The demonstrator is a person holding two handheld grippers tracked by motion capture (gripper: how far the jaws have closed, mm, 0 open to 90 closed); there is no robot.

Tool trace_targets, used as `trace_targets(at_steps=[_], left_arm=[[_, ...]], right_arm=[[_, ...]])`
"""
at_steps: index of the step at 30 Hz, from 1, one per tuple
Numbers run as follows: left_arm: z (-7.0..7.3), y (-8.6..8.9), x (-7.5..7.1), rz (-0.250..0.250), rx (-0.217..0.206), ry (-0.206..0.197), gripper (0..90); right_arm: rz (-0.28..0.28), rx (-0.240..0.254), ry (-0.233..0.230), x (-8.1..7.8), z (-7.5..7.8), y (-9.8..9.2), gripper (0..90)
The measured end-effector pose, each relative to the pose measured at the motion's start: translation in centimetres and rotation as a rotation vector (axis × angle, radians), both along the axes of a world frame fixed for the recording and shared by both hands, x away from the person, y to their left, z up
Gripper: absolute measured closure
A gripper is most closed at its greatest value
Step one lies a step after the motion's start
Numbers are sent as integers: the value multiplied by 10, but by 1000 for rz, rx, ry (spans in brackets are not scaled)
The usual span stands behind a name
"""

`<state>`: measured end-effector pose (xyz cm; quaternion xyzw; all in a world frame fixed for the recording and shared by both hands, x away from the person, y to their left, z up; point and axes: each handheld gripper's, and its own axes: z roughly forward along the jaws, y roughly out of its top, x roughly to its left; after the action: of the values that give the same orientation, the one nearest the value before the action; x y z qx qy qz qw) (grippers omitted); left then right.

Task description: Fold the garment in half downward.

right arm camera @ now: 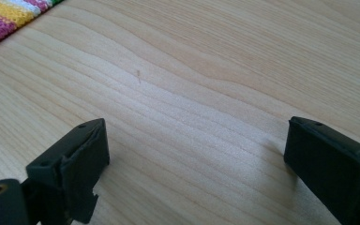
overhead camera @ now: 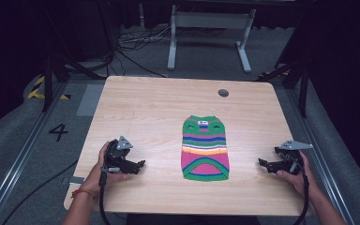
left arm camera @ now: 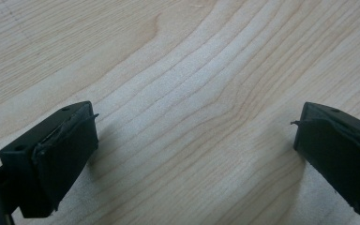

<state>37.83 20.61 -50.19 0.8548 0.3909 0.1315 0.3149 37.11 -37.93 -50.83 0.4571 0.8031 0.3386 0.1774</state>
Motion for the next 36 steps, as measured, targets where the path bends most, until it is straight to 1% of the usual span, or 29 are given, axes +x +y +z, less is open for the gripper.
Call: trace_targets(at_steps=[2,4,6,10,15,16,18,19,20,21,22,23,24,25,26,27,28,30,31,32,33,34,35,36], left_arm=[[0,0,0,-4,1,1,4],[0,1,-1,0,-8,6,4],[0,1,-1,0,-8,5,5],[0,1,-1,1,-9,5,5],[0,1,-1,-11,-7,3,6],[0,2,0,-11,-8,0,11],[1,3,0,-7,-24,-8,62],[1,4,1,-4,-25,-16,88],[1,5,1,7,-30,-15,108],[1,5,1,11,-33,-19,121],[1,5,1,11,-33,-19,140],[1,5,1,22,-37,-16,160],[2,5,2,21,-35,-15,162],[5,4,5,8,-24,-2,171],[5,4,5,8,-24,-2,199],[6,3,6,5,-19,-3,199],[11,3,7,-1,-16,-5,235],[15,2,9,-11,-21,-9,226],[17,1,10,-25,-20,-9,232],[21,-1,12,-42,-11,-9,242],[21,-1,12,-42,-11,-9,260],[28,-6,17,-58,-22,-9,273],[31,-9,20,-69,-22,-22,286],[35,-13,22,-73,-28,-22,306]], right_arm=[[6,0,-1,0,0,0,72],[15,1,-1,1,0,-1,72],[21,0,-2,1,0,-1,71],[23,0,-1,1,0,-1,71],[55,-1,-1,1,0,-1,71],[59,-2,2,1,0,-1,71],[66,-4,6,2,1,-1,75],[71,-3,11,2,1,-1,88],[78,-2,12,2,2,-1,112],[88,-2,12,3,3,-1,149],[92,-5,13,3,4,-1,169],[89,-5,20,4,5,0,177],[92,-7,21,4,5,0,211],[96,-5,22,4,6,1,240],[96,-5,22,4,6,1,240],[99,-8,22,5,7,2,247],[97,2,14,6,10,4,243],[101,19,0,6,15,6,264],[100,29,3,7,18,7,271],[101,37,-5,8,22,8,271],[101,37,-5,8,22,8,271],[118,30,-26,11,29,9,273],[123,33,-31,13,33,10,266],[133,42,-32,16,37,12,270]])
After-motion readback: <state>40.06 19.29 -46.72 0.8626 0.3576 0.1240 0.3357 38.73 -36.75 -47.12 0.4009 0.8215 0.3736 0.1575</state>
